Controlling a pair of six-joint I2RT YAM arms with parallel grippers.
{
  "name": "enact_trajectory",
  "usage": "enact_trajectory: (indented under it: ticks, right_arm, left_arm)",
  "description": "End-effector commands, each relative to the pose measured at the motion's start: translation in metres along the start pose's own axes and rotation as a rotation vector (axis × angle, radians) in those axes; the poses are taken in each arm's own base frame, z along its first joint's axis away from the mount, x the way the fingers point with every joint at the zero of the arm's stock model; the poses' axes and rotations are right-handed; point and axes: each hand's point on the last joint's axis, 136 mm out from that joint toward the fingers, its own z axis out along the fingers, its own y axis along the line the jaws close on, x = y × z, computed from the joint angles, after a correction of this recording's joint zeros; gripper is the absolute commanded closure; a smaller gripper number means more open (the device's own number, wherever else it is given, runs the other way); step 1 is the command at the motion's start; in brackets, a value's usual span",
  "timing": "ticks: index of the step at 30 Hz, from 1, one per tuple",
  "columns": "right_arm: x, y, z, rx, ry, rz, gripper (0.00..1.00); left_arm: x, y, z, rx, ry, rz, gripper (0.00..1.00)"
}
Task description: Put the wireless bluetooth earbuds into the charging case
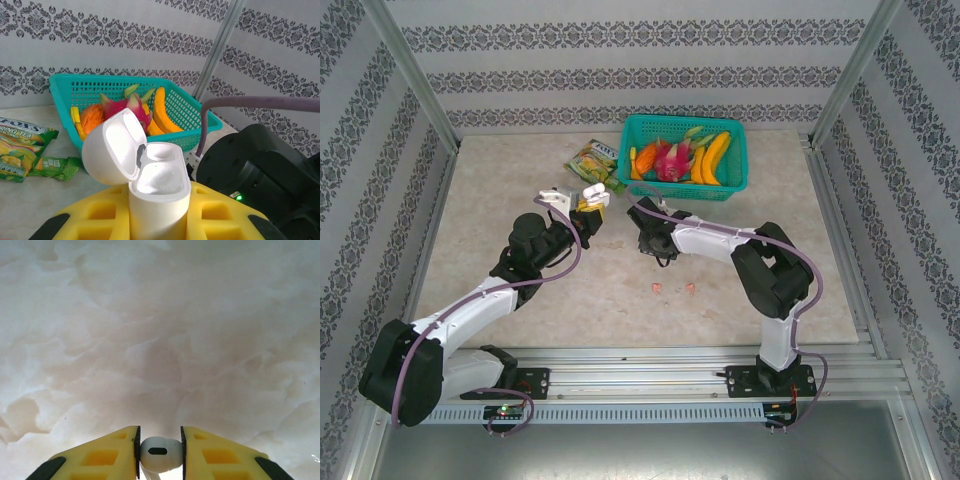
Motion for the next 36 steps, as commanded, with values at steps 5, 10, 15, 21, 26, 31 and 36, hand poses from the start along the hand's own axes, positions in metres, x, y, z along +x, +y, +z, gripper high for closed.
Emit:
enact_trajectory:
  ticks: [5, 10, 15, 21, 26, 31, 36]
  right_arm:
    - [-0.018, 0.002, -0.029, -0.075, -0.089, -0.032, 0.75]
    - [-0.034, 0.004, -0.069, -0.156, -0.186, -0.049, 0.75]
    - [-0.056, 0.009, -0.121, -0.268, -0.306, -0.067, 0.75]
    - [-0.082, 0.018, -0.191, -0.42, -0.462, -0.091, 0.74]
    - [-0.098, 0.03, -0.241, -0.538, -0.566, -0.119, 0.74]
    - [-0.105, 0.037, -0.275, -0.631, -0.634, -0.127, 0.74]
    - [-0.103, 0.044, -0.295, -0.725, -0.671, -0.126, 0.74]
  left_arm:
    - [-0.005, -0.008, 0.001, 0.029, -0.007, 0.011, 1.0]
    - [-0.002, -0.016, 0.001, 0.077, 0.008, 0.01, 1.0]
    - [-0.005, -0.033, 0.001, 0.157, 0.02, 0.018, 1.0]
    - [-0.005, -0.056, 0.001, 0.224, 0.038, 0.082, 1.0]
    - [-0.003, -0.075, 0.007, 0.287, 0.009, 0.188, 1.0]
    - [0.0, -0.085, 0.013, 0.276, -0.07, 0.313, 1.0]
    - [-0.005, -0.088, 0.022, 0.259, -0.153, 0.367, 1.0]
